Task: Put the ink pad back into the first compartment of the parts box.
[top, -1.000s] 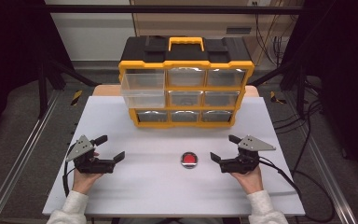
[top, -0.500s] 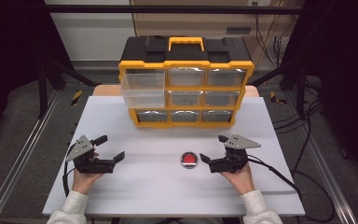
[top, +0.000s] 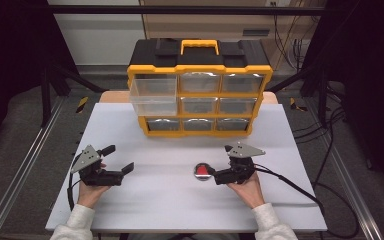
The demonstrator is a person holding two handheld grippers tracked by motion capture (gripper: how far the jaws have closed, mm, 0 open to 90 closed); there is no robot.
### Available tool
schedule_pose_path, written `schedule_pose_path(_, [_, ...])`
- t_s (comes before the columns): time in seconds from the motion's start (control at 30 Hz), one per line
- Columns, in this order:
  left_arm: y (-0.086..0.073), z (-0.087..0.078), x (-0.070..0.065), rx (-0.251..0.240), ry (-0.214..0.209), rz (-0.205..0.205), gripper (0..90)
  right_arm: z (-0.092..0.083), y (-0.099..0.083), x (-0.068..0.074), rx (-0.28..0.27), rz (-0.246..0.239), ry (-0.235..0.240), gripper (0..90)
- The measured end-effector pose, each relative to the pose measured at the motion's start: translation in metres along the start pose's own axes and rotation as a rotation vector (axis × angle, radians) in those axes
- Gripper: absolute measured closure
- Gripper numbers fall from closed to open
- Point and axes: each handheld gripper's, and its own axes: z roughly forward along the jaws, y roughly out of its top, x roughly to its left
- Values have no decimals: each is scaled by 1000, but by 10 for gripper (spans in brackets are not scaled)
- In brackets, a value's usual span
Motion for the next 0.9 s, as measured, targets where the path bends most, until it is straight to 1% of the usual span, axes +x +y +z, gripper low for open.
schedule_pose_path(0.23, [0, 0, 0, 3, 0, 1, 14, 11, 2, 6, 38, -19, 5, 6])
schedule_pose_path(0.3, [0, 0, 0, 3, 0, 1, 14, 13, 2, 6, 39, -18, 8, 6])
schedule_pose_path(0.33, [0, 0, 0, 2, -1, 1, 14, 16, 1, 6, 48, -9, 13, 6])
schedule_pose_path(0.4, [0, 0, 0, 2, 0, 3, 13, 18, 0, 6, 58, -11, 12, 6])
schedule_pose_path(0.47, [0, 0, 0, 1, 0, 2, 14, 22, -1, 7, 75, -12, 13, 6])
schedule_pose_path(0.6, [0, 0, 0, 4, 2, 3, 14, 28, -2, 10, 108, -30, 15, 6])
schedule_pose_path(0.7, [0, 0, 0, 5, 3, 5, 14, 32, -3, 12, 121, -36, 20, 7])
schedule_pose_path(0.73, [0, 0, 0, 6, 4, 5, 14, 37, -4, 13, 134, -40, 23, 10])
schedule_pose_path(0.83, [0, 1, 0, 7, 6, 4, 14, 42, -7, 13, 152, -30, 30, 12])
schedule_pose_path(0.9, [0, 1, 0, 8, 6, 4, 14, 46, -10, 13, 174, -36, 32, 16])
